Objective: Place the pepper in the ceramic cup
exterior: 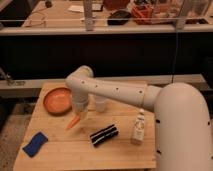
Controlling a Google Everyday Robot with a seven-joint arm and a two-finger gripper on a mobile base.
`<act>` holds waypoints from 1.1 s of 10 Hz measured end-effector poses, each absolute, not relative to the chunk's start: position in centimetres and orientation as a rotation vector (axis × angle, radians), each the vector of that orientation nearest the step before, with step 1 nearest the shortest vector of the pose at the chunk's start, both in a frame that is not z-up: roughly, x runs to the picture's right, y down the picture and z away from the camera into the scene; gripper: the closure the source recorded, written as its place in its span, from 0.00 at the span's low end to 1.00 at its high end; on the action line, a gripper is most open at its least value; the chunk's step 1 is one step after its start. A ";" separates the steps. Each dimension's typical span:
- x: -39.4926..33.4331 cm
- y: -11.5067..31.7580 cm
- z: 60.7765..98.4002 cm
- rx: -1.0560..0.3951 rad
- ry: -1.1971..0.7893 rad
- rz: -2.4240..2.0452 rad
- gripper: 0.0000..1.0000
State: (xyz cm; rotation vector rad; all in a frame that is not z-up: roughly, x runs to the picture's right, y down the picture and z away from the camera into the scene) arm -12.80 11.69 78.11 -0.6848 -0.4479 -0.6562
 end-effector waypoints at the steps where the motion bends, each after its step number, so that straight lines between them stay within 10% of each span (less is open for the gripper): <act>1: -13.1 10.0 77.7 -0.675 -0.453 -0.650 1.00; 11: 0.7 5.3 79.8 -0.655 -0.344 -0.442 1.00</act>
